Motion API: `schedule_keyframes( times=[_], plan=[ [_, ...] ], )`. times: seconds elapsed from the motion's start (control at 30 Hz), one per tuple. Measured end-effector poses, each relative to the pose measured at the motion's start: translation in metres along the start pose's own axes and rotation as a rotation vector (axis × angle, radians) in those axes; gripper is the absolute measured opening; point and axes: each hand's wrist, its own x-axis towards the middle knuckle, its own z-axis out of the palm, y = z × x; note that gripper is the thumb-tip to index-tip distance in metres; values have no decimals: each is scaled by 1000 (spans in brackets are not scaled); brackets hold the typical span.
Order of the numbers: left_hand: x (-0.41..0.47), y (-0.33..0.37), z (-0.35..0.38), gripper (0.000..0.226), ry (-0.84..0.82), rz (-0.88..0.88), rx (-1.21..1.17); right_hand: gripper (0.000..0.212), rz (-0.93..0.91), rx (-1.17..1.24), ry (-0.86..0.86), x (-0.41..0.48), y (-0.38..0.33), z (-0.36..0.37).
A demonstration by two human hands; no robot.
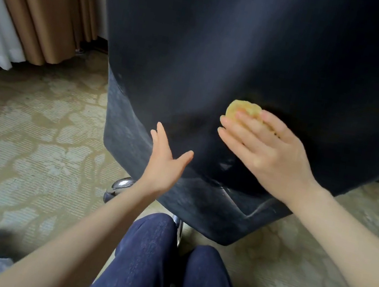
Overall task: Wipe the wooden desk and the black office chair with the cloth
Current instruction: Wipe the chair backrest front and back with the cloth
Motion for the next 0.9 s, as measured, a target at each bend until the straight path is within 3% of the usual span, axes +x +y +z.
schedule_keyframes(
  times=[0.17,0.27,0.7,0.8,0.9],
  plan=[
    [17,11,4,96,1,-188,-188,17,90,47,193,26,-2,12],
    [25,17,9,95,-9,-237,-208,12,95,86,201,20,-12,22],
    [36,17,16,87,12,-310,-185,36,-181,144,-400,-111,-88,56],
    [33,16,12,77,-8,-280,-214,37,-154,176,-401,-129,-76,41],
    [36,12,3,91,-21,-212,-93,32,-149,161,-341,-129,-58,24]
  ],
)
